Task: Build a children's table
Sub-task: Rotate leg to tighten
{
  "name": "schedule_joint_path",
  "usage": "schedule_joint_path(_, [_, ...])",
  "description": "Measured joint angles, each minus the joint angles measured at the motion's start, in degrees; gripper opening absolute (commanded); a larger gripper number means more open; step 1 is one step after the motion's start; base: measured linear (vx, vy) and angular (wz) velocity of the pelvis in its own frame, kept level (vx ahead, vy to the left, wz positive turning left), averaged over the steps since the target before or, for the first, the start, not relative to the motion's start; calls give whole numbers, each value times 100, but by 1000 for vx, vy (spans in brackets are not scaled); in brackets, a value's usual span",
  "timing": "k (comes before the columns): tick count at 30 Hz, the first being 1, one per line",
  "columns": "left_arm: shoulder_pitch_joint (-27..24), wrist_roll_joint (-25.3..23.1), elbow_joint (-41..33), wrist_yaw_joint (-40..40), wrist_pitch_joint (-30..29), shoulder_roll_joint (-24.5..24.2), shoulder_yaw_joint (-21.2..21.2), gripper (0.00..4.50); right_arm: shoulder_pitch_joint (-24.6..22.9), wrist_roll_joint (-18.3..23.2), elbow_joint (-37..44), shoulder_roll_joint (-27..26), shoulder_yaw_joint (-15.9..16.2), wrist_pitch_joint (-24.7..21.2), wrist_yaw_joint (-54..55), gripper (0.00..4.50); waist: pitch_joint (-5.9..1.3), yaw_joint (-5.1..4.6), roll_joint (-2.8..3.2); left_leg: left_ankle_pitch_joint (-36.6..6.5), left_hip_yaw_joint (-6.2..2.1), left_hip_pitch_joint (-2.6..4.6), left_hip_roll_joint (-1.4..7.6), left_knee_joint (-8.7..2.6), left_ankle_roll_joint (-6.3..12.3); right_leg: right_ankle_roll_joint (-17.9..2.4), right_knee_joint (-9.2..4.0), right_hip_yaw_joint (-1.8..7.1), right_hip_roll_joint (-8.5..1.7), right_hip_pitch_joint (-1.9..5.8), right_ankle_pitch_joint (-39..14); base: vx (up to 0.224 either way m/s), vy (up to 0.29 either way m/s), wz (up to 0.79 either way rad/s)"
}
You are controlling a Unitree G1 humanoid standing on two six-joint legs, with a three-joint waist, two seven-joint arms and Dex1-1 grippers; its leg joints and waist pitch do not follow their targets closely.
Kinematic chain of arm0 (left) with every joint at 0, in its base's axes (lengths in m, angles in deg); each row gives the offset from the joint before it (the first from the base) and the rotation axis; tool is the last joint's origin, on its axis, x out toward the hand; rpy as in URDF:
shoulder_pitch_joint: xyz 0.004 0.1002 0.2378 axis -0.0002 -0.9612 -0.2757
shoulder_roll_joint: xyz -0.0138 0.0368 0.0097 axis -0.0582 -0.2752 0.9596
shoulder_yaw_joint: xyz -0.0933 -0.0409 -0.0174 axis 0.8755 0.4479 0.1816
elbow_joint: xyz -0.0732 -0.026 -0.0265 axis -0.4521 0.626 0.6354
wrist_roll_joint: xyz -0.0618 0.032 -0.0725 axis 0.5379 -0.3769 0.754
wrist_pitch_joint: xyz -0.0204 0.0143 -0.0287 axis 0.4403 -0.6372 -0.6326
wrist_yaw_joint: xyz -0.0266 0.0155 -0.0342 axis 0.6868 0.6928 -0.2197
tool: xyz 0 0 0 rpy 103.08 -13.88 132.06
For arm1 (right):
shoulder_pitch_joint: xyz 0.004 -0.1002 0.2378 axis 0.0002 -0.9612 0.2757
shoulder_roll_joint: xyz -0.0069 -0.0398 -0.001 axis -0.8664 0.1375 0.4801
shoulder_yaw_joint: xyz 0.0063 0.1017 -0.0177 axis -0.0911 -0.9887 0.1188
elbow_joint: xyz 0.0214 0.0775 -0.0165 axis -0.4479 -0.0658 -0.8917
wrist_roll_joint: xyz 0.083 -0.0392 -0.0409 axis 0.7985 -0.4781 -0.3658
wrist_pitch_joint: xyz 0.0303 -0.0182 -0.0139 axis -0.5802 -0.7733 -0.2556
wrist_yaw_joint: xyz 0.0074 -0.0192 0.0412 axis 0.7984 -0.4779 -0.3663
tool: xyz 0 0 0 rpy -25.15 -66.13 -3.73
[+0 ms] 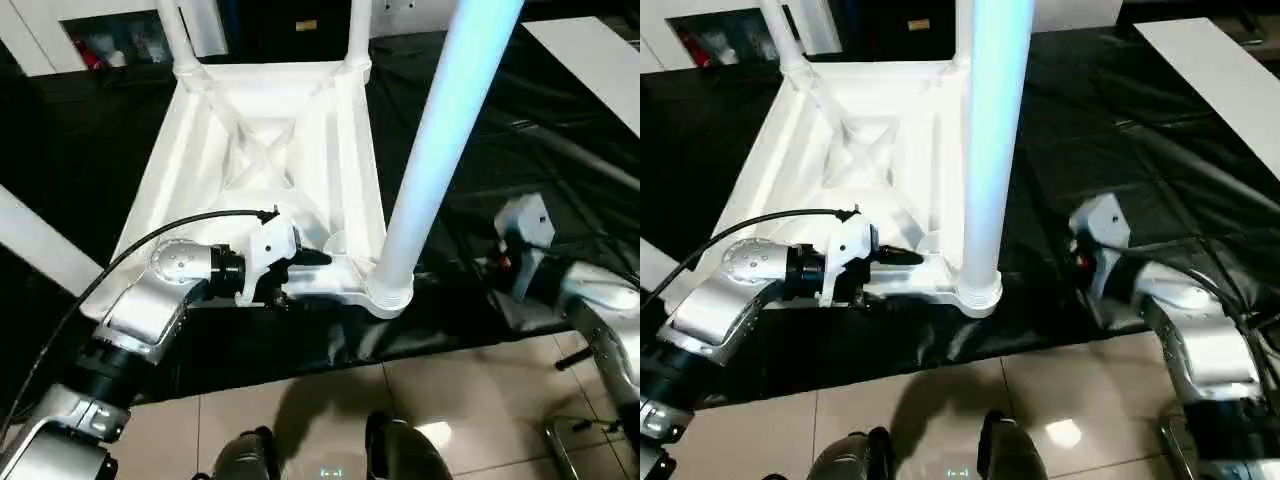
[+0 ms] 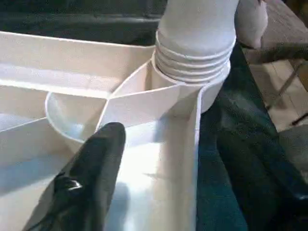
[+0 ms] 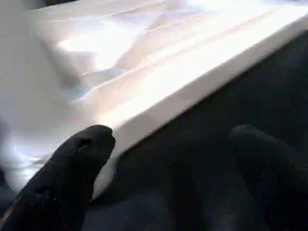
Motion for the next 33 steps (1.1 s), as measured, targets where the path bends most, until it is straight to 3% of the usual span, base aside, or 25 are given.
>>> schedule_joint_path(5, [109,-130,252,-99,176,10,-44,297,-177,359,517,118,44,-279,-339,450,-5,-12,7,0,-3,12,2,-4,0,1,1,-7,2,10,0,0,0,0])
schedule_joint_path(11, [171,-121,468,-261,311,97,-45,237,-188,560,704,200,42,-488,-493,450,-5,17,7,0,-10,26,-2,-1,-1,5,-13,-17,-4,35,-3,0,0,0])
schedule_joint_path(33, [115,-122,348,-686,198,62,-49,50,32,709,762,291,57,-828,-793,450,-6,8,8,-2,-24,27,-1,-10,-2,16,-16,-41,-9,48,-10,0,0,0])
